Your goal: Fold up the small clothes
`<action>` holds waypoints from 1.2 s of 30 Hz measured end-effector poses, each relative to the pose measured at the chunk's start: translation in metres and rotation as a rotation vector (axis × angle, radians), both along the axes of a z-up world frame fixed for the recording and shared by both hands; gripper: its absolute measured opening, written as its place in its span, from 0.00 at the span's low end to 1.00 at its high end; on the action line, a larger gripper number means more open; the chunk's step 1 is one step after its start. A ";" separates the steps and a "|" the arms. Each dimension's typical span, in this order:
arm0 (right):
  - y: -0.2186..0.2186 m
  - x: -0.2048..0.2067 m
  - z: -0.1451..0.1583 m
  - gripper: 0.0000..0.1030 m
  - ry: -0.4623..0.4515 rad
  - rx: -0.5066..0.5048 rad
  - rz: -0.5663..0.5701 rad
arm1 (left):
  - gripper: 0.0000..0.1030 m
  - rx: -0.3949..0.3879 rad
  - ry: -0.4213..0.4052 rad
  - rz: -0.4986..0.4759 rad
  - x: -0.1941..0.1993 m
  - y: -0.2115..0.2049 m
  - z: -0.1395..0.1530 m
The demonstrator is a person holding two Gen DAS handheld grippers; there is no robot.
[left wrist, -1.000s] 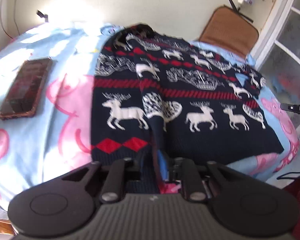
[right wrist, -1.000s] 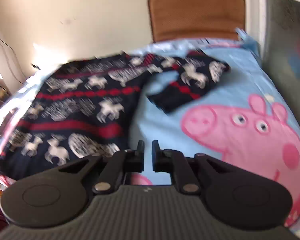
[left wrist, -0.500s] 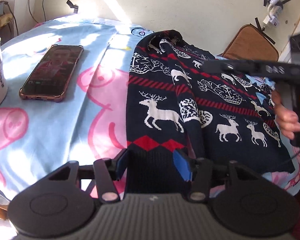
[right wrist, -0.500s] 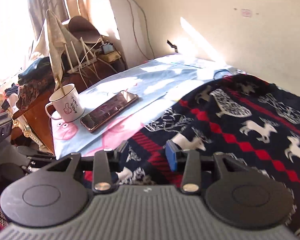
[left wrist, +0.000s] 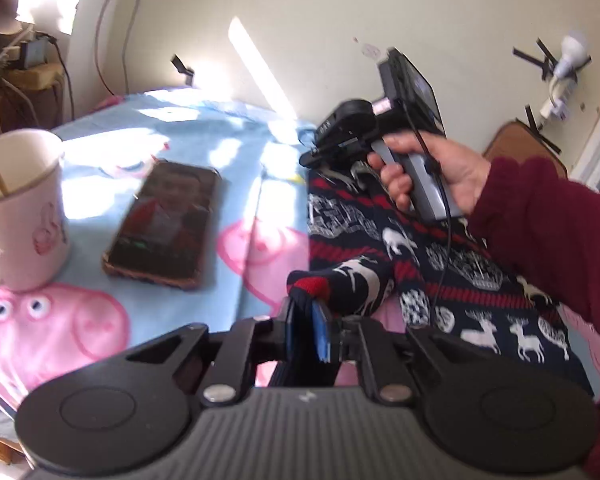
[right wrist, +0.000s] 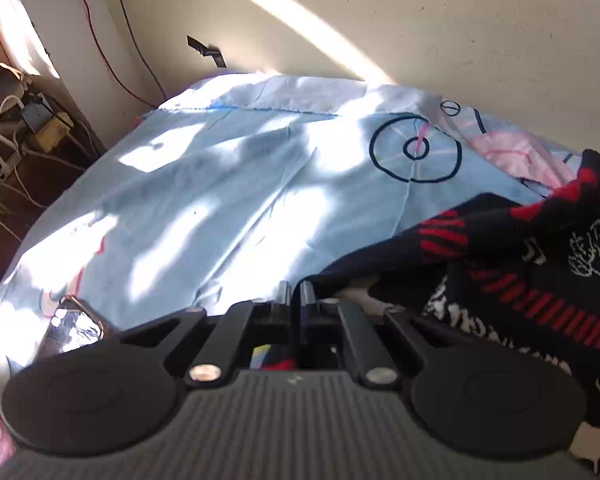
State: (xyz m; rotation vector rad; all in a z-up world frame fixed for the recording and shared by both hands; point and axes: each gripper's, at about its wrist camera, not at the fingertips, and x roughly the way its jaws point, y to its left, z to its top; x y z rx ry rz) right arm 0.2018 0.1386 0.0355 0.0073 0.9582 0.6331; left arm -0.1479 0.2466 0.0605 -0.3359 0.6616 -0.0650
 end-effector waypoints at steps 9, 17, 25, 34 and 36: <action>-0.031 0.026 0.082 0.03 -0.108 0.365 0.042 | 0.10 0.031 -0.232 0.049 0.023 0.005 0.076; -0.125 -0.039 0.091 0.42 -0.116 0.389 0.285 | 0.10 0.042 -0.360 0.000 0.039 -0.021 0.120; -0.108 -0.170 0.094 0.86 -0.562 0.202 0.643 | 0.10 0.104 -0.421 -0.085 0.063 -0.070 0.157; -0.035 -0.066 0.129 0.13 -0.481 0.342 0.236 | 0.51 0.253 -0.533 -0.009 0.048 -0.108 0.167; -0.049 -0.031 0.147 0.13 -0.424 0.409 0.144 | 0.51 0.256 -0.513 0.022 0.053 -0.104 0.162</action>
